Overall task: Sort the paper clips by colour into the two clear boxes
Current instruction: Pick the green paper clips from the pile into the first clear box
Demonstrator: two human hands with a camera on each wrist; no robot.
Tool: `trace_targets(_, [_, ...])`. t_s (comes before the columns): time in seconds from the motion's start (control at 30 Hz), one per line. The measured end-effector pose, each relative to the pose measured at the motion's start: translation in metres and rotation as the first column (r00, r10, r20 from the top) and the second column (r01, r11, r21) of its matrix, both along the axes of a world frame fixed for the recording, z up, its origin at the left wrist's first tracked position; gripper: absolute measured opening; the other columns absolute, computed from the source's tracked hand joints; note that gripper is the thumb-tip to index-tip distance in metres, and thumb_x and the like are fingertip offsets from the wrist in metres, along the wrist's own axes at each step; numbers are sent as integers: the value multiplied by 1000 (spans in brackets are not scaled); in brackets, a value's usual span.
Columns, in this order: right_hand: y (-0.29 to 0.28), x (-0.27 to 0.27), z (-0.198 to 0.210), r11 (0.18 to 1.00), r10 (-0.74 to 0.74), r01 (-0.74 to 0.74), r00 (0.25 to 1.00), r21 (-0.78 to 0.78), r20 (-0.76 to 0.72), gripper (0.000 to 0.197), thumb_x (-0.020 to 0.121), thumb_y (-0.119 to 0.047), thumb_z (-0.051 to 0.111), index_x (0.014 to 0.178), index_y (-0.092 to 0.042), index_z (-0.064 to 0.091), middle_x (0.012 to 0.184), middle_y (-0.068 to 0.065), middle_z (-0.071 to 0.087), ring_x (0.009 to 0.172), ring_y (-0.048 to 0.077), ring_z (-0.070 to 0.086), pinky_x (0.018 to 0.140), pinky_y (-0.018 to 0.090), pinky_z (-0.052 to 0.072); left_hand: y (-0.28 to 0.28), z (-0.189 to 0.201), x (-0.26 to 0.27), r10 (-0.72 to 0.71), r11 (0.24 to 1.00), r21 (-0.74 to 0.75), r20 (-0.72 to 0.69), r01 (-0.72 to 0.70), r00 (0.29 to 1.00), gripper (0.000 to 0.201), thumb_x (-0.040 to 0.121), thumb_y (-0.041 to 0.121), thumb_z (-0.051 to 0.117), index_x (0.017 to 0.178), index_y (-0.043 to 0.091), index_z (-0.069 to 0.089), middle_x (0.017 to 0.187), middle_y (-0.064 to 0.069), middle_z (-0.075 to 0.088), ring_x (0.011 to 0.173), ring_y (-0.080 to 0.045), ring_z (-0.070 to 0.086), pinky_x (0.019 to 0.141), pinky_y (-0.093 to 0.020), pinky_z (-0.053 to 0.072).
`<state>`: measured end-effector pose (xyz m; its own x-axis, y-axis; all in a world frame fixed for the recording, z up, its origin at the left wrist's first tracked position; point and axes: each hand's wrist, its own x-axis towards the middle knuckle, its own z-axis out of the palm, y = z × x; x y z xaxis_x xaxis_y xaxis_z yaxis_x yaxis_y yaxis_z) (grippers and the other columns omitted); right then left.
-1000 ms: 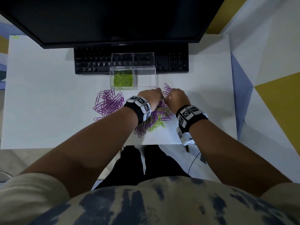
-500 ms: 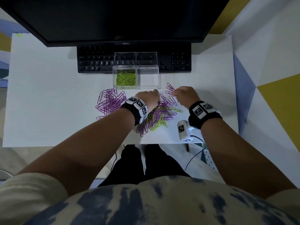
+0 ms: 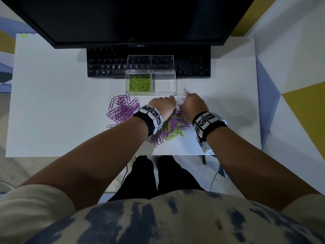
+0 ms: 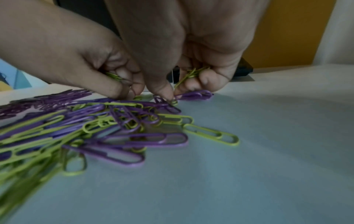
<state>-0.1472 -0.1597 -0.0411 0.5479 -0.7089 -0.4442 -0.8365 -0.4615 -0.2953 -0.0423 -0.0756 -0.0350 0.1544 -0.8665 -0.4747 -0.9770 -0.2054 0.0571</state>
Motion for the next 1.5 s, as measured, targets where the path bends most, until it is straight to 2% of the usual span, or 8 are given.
trace_targets(0.3, [-12,-7,2,982,-133,113,983,153,124,17,82,-10,55,83,6,61,81,17,62,78,30,58,66,30,44,10,12,5,79,989,-113,-136,-95,988,26,97,22,37,114,3,42,96,-13,62,82,-33,62,59,-36,43])
trace_targets(0.53, [-24,-21,12,773,-487,294,842,563,230,13,88,-19,63,80,-10,69,69,4,61,61,13,53,65,27,49,22,51,47,421,735,-271,-535,-621,732,17,99,20,32,100,7,44,73,0,51,57,-14,48,47,-22,36])
trace_targets(0.67, [-26,-15,27,516,-711,287,668,807,217,14,90,-7,60,97,4,65,86,15,57,65,15,52,59,23,43,17,54,93,449,789,-269,-362,-553,817,25,95,21,42,110,3,52,103,-14,57,84,-27,58,66,-31,47])
trace_targets(0.77, [-29,-7,38,497,-704,203,663,844,254,12,92,-8,57,95,-3,68,87,13,58,74,18,57,65,25,44,13,51,104,329,922,-151,-176,-356,928,33,95,22,46,118,-1,50,119,-19,52,102,-32,58,86,-39,51])
trace_targets(0.97, [-27,41,66,668,-507,77,775,740,377,13,92,-11,58,100,-7,68,94,9,66,78,14,62,65,19,51,20,41,105,261,950,-119,-195,-287,945,29,95,12,47,122,2,52,124,-17,55,107,-32,58,90,-39,50])
trace_targets(1.2, [-8,120,74,956,11,-129,915,265,404,13,94,-17,55,95,-15,68,83,-6,64,69,5,58,65,20,46,68,32,74,384,720,-413,-433,-558,815,7,86,8,54,89,10,59,95,-4,56,89,-19,53,83,-29,45])
trace_targets(1.37, [20,146,66,896,383,-426,885,126,266,21,94,-5,48,101,-7,68,108,6,67,98,19,62,89,28,48,86,6,27,320,875,-177,-485,-450,814,16,94,15,48,104,14,62,105,-3,58,92,-15,54,86,-31,48])
trace_targets(1.5, [29,147,60,843,495,-524,844,122,205,27,91,3,44,106,-4,65,110,9,65,100,25,61,85,30,46,92,-5,21,330,889,-122,-496,-441,803,25,95,17,47,117,14,58,115,-6,53,106,-21,52,91,-34,46])
